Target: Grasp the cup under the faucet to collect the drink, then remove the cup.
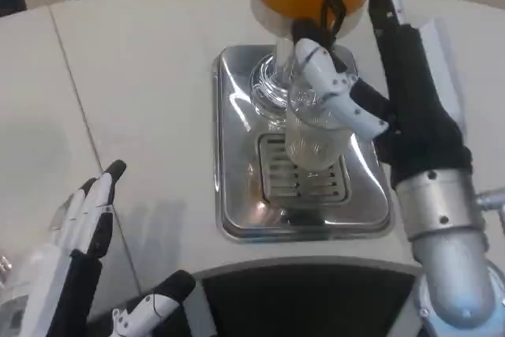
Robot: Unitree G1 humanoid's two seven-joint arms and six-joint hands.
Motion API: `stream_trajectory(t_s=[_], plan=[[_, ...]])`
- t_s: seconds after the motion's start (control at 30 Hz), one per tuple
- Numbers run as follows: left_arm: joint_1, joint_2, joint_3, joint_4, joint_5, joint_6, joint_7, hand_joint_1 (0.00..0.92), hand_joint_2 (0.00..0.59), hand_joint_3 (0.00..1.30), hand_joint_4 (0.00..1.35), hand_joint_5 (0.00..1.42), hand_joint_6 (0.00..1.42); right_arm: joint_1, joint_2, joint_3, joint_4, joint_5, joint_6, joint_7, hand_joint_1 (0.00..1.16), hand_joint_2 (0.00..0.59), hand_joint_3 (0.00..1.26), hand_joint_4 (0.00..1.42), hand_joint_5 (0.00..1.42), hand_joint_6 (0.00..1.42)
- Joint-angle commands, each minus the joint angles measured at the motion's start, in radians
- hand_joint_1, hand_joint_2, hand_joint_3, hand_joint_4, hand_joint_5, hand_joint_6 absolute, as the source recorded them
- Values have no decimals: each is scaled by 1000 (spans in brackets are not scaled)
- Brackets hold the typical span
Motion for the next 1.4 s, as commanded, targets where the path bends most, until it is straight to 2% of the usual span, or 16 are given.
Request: stream_trajectory(t_s=[0.03, 0.27, 0.43, 0.57, 0.73, 0.8, 0.9, 1.0, 1.07, 1.17, 1.33, 1.37, 1.4], plan=[[15, -7, 6, 4, -6, -6, -5, 0, 126, 0, 0, 0, 0, -13, 11, 11, 8, 10, 1, -24, 465, 428, 0, 0, 0, 1], [11, -5, 8, 12, -12, 5, -17, 0, 132, 0, 0, 26, 7, 10, -39, 28, 13, 63, 0, 49, 466, 436, 0, 0, 0, 14], [5, -4, 9, 18, -11, 14, -30, 0, 132, 0, 0, 23, 8, 22, -38, 19, 42, 141, -14, 68, 467, 436, 0, 0, 0, 17], [2, -5, 9, 21, -5, 13, -28, 0, 133, 0, 0, 17, 8, 30, -55, 27, 50, 147, -48, 57, 467, 436, 0, 0, 0, 24], [1, -5, 9, 27, -2, 8, -22, 0, 133, 0, 0, 18, 8, 25, -77, 34, 59, 145, -61, 62, 468, 436, 0, 0, 0, 28], [2, -4, 9, 28, -3, 10, -25, 0, 133, 0, 0, 19, 12, 15, -88, 45, 54, 129, -59, 62, 468, 436, 0, 0, 0, 28], [0, -5, 10, 32, -6, 12, -27, 0, 134, 0, 0, 20, 14, -17, -109, 62, 48, 111, -19, 96, 468, 436, 0, 0, 0, 29], [-1, -6, 10, 34, -8, 13, -27, 0, 134, 0, 0, 23, 12, -71, -157, 94, 36, 79, 58, 187, 453, 431, 0, 0, 0, 42], [-1, -7, 11, 39, -13, 5, -24, 0, 134, 0, 0, 42, 24, -81, -170, 123, 21, 34, 97, 205, 390, 432, 0, 0, 0, 48], [1, -7, 12, 44, -16, 1, -21, 0, 135, 0, 0, 71, 45, -124, -214, 168, 3, -30, 149, 275, 324, 424, 0, 0, 0, 61], [4, -6, 11, 51, -15, 0, -22, 0, 135, 0, 0, 74, 49, -179, -239, 213, -21, -81, 188, 353, 211, 417, 15, 0, 0, 76], [4, -6, 11, 53, -15, -1, -22, 0, 135, 0, 0, 75, 49, -184, -246, 229, -30, -114, 191, 357, 205, 417, 16, 0, 0, 77], [4, -4, 11, 54, -14, -1, -23, 0, 135, 0, 0, 76, 50, -203, -262, 247, -37, -147, 208, 390, 188, 422, 23, 0, 0, 91]])
